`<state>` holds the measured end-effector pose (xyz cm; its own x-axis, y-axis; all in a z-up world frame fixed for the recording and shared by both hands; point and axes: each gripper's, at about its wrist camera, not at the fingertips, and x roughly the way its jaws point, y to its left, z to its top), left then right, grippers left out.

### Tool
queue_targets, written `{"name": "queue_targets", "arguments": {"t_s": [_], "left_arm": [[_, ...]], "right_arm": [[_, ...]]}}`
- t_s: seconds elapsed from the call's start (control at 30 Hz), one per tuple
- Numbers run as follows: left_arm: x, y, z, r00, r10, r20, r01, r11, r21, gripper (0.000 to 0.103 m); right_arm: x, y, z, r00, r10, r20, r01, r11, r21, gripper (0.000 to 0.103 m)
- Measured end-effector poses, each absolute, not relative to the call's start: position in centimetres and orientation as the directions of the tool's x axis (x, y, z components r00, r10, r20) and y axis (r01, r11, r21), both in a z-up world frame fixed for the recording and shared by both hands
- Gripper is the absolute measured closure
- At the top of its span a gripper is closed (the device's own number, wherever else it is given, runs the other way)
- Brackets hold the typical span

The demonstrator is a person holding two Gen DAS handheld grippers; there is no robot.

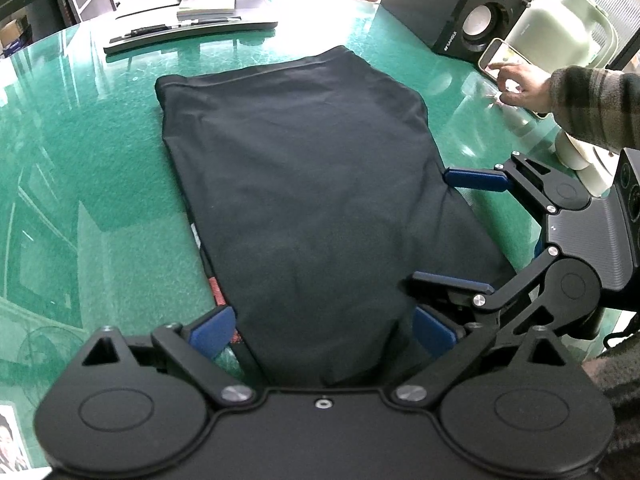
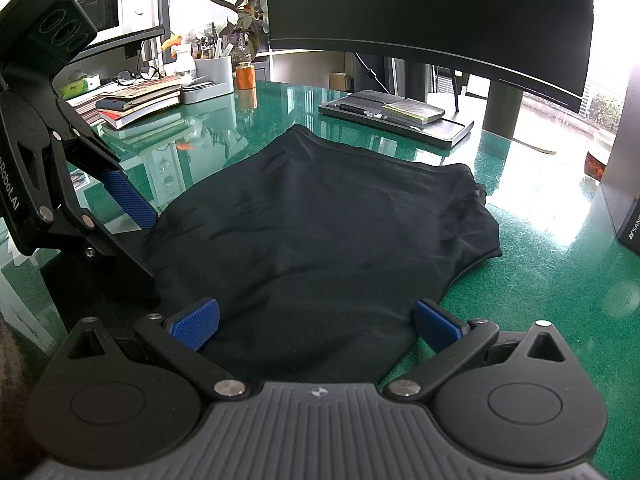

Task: Fold clothes

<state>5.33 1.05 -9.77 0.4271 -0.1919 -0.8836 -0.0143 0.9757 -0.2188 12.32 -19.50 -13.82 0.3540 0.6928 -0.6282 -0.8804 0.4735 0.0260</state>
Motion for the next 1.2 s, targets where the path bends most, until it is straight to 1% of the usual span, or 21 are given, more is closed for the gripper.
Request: {"name": "queue_targets", "arguments": {"t_s": [1.2], "left_arm": [[5.51,1.03,-9.81,0.421,-0.194,-0.886,-0.007,0.976,-0.217,0.005]], "right_arm": [[12.26,-19.54,-13.58,0.354,0.693,-0.628,-0.881,0.473,0.026,0.000]]}}
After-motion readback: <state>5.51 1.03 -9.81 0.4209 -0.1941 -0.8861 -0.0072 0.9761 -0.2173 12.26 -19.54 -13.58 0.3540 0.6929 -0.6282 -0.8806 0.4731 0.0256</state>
